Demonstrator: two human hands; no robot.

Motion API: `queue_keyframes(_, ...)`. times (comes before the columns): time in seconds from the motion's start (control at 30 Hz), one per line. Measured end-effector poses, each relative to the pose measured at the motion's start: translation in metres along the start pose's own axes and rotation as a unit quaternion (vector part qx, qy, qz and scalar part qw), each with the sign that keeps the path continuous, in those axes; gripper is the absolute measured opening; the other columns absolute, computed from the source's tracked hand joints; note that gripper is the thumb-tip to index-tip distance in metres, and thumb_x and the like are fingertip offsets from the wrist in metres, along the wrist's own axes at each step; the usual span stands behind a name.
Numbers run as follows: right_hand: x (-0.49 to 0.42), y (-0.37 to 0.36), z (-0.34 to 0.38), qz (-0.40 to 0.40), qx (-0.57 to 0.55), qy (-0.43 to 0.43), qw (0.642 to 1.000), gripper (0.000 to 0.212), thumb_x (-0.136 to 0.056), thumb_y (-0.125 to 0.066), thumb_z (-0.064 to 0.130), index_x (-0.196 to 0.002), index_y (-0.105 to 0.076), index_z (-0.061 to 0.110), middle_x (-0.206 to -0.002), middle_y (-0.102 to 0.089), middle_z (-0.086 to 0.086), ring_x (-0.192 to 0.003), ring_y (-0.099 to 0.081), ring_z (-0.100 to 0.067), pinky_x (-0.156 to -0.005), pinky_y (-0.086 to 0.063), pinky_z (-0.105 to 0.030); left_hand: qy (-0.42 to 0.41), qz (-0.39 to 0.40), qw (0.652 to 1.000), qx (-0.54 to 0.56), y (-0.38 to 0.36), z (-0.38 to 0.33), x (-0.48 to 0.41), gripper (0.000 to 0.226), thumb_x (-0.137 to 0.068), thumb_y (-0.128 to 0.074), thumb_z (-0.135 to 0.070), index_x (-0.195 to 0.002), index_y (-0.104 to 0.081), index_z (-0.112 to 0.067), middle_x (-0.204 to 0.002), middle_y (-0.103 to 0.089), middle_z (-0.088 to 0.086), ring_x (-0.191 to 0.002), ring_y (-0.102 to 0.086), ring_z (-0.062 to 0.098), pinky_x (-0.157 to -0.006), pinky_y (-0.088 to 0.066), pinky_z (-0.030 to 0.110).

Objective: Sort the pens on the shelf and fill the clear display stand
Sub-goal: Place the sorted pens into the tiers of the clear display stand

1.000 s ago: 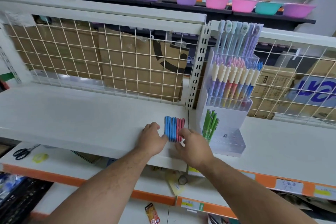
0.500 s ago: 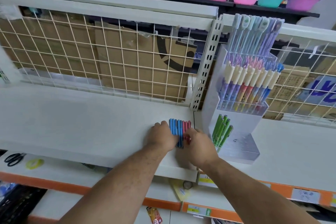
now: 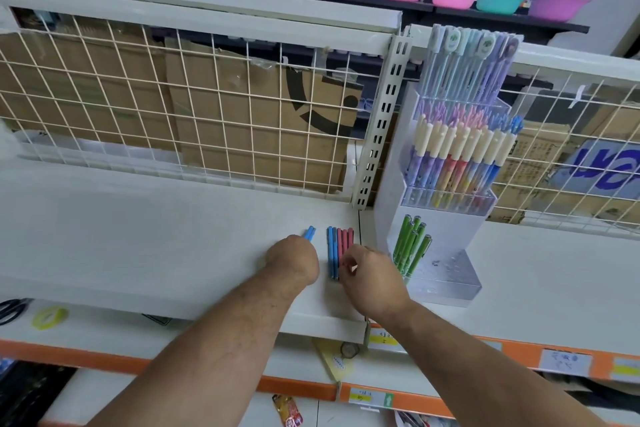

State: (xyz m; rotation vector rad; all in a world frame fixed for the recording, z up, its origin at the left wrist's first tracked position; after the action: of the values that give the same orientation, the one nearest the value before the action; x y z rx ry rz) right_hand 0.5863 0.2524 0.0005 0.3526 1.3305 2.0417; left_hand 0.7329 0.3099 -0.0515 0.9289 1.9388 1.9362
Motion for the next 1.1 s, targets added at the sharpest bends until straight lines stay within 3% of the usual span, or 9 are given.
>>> queue_keyframes(0.13, 0.007, 0.003, -0.001, -0.002, -0.005, 0.001, 1.0, 0.011, -0.094, -0.055, 0.019, -0.092, -0.065, 0.015, -0.091, -0.067, -0.003, -0.077, -0.062, -0.023, -0.071, -0.055, -0.038, -0.018, 0.001, 1.0, -0.024, 0.0, 0.001, 0.012, 0.034, -0.091, -0.061, -0.013, -0.125, -0.058, -0.011, -0.119, -0.061, 0.002, -0.108, -0.062, 0.019, -0.076, -0.051, 0.027)
queue_keyframes(0.27, 0.014, 0.01, -0.003, -0.011, -0.043, -0.002, 0.999, 0.011, -0.093, -0.058, 0.02, -0.091, -0.067, 0.013, -0.086, -0.07, -0.003, -0.075, -0.064, -0.022, -0.069, -0.056, -0.039, -0.022, -0.067, 0.976, 0.207, 0.01, 0.001, 0.027, 0.014, -0.095, -0.051, -0.01, -0.107, -0.044, -0.012, -0.083, -0.052, 0.0, -0.075, -0.057, 0.017, -0.05, -0.037, 0.027)
queue_keyframes(0.4, 0.021, 0.026, -0.004, -0.04, -0.122, -0.012, 0.992, 0.015, -0.096, -0.058, 0.022, -0.091, -0.07, 0.015, -0.081, -0.072, 0.002, -0.073, -0.065, -0.018, -0.068, -0.054, -0.032, -0.081, -0.059, 0.889, 0.447, 0.015, -0.019, 0.055, 0.006, -0.105, -0.038, -0.021, -0.108, -0.04, -0.015, -0.093, -0.058, 0.007, -0.069, -0.057, 0.018, -0.051, -0.052, 0.037)
queue_keyframes(0.5, 0.025, 0.04, -0.006, -0.043, -0.213, -0.028, 0.976, 0.02, -0.096, -0.058, 0.027, -0.086, -0.073, 0.017, -0.072, -0.072, 0.004, -0.068, -0.068, -0.014, -0.067, -0.056, -0.032, -0.127, -0.036, 0.836, 0.533, 0.013, -0.034, 0.079, 0.008, -0.106, -0.037, -0.025, -0.103, -0.044, -0.023, -0.088, -0.059, 0.005, -0.066, -0.054, 0.015, -0.049, -0.047, 0.029)
queue_keyframes(0.63, 0.037, 0.059, -0.01, -0.048, -0.256, -0.024, 0.965, 0.023, -0.094, -0.062, 0.024, -0.072, -0.068, 0.021, -0.06, -0.065, 0.007, -0.054, -0.06, -0.01, -0.057, -0.052, -0.031, -0.175, 0.019, 0.751, 0.637, 0.004, -0.06, 0.108, 0.023, -0.106, -0.04, -0.017, -0.126, -0.052, -0.022, -0.098, -0.064, 0.008, -0.08, -0.058, 0.014, -0.077, -0.051, 0.032)
queue_keyframes(0.7, 0.044, 0.067, -0.016, -0.049, -0.256, -0.025, 0.965, 0.026, -0.094, -0.063, 0.021, -0.068, -0.064, 0.019, -0.06, -0.065, 0.003, -0.054, -0.06, -0.015, -0.056, -0.053, -0.033, -0.195, 0.032, 0.747, 0.635, -0.001, -0.073, 0.118, 0.027, -0.106, -0.041, -0.015, -0.127, -0.056, -0.024, -0.096, -0.066, 0.004, -0.082, -0.061, 0.014, -0.077, -0.052, 0.029)
queue_keyframes(0.77, 0.05, 0.073, -0.025, -0.049, -0.253, -0.03, 0.966, 0.025, -0.093, -0.063, 0.021, -0.071, -0.065, 0.011, -0.063, -0.067, -0.004, -0.06, -0.064, -0.025, -0.059, -0.056, -0.038, -0.21, 0.037, 0.746, 0.631, -0.005, -0.082, 0.126, 0.025, -0.104, -0.044, -0.013, -0.119, -0.061, -0.024, -0.084, -0.064, -0.001, -0.072, -0.056, 0.008, -0.066, -0.046, 0.024)
queue_keyframes(0.9, 0.058, 0.081, -0.046, -0.051, -0.247, -0.038, 0.967, 0.026, -0.093, -0.064, 0.025, -0.072, -0.066, 0.011, -0.065, -0.069, -0.002, -0.065, -0.067, -0.021, -0.064, -0.056, -0.038, -0.197, 0.009, 0.76, 0.619, -0.012, -0.088, 0.131, 0.02, -0.104, -0.045, -0.017, -0.108, -0.064, -0.023, -0.065, -0.06, -0.013, -0.062, -0.05, 0.006, -0.057, -0.042, 0.023)
queue_keyframes(1.1, 0.061, 0.091, -0.079, -0.043, -0.251, -0.055, 0.965, 0.025, -0.097, -0.063, 0.03, -0.081, -0.063, 0.011, -0.069, -0.069, -0.003, -0.064, -0.07, -0.017, -0.063, -0.055, -0.036, -0.164, -0.048, 0.773, 0.612, -0.009, -0.093, 0.126, 0.021, -0.106, -0.041, -0.021, -0.101, -0.06, -0.027, -0.092, -0.07, -0.006, -0.073, -0.061, 0.007, -0.063, -0.048, 0.027)
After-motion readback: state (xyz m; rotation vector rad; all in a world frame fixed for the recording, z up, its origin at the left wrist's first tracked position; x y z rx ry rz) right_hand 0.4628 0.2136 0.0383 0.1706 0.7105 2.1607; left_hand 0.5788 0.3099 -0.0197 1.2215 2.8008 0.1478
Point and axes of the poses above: each hand's wrist, its own x-axis away from the middle knuckle, its own y-axis out of the back of the hand, z = x × y, the point moved 9 cm from there along -x, towards the middle knuckle
